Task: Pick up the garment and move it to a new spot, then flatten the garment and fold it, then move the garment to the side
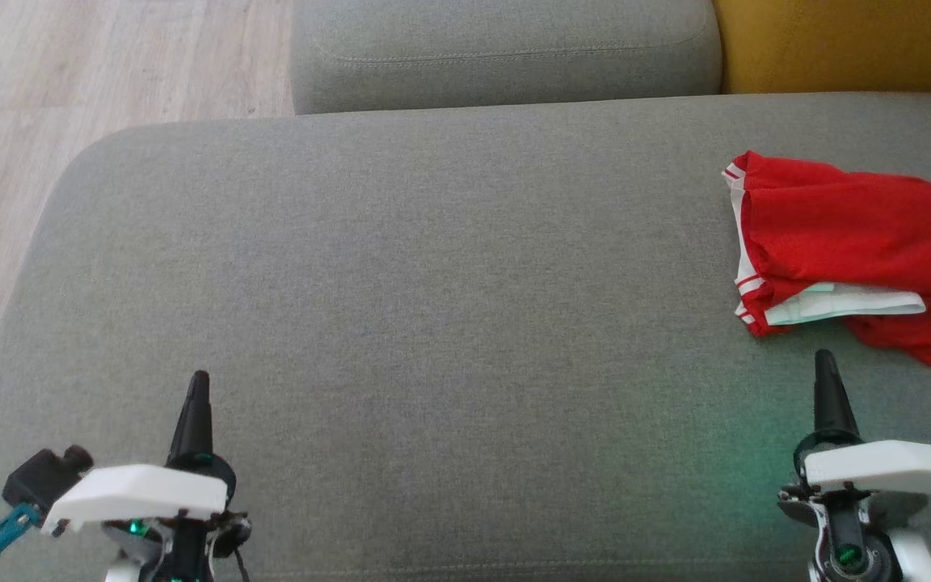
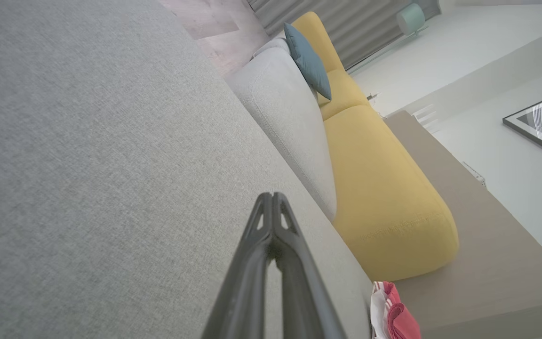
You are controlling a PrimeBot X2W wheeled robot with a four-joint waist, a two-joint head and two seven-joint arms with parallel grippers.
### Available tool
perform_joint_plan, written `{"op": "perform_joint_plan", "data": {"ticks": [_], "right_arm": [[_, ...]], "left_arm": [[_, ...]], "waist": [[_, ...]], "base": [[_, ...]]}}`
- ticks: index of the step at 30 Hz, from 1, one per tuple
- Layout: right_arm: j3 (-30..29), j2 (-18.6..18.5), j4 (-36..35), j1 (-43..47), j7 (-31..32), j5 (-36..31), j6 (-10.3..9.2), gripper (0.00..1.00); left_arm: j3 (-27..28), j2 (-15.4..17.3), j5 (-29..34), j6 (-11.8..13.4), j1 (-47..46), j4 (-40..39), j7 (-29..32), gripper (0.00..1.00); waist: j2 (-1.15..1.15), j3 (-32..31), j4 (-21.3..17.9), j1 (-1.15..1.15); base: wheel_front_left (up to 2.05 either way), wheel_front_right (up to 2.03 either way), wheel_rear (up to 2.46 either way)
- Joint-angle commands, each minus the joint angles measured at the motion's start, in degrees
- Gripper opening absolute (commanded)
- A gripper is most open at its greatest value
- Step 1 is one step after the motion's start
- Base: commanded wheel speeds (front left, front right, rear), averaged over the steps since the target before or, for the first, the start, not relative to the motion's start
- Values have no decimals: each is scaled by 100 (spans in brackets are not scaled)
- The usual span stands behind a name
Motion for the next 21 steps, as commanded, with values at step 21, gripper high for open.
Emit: {"op": "perform_joint_plan", "data": {"ticks": [21], "right_arm": [[-128,-31,-325,-288,376,1424,28,0]], "left_arm": [[400,109,-1388,-224,-445,-42,373,0]], "waist": [[0,-4,-17,0]], "base": [[0,0,0]]}}
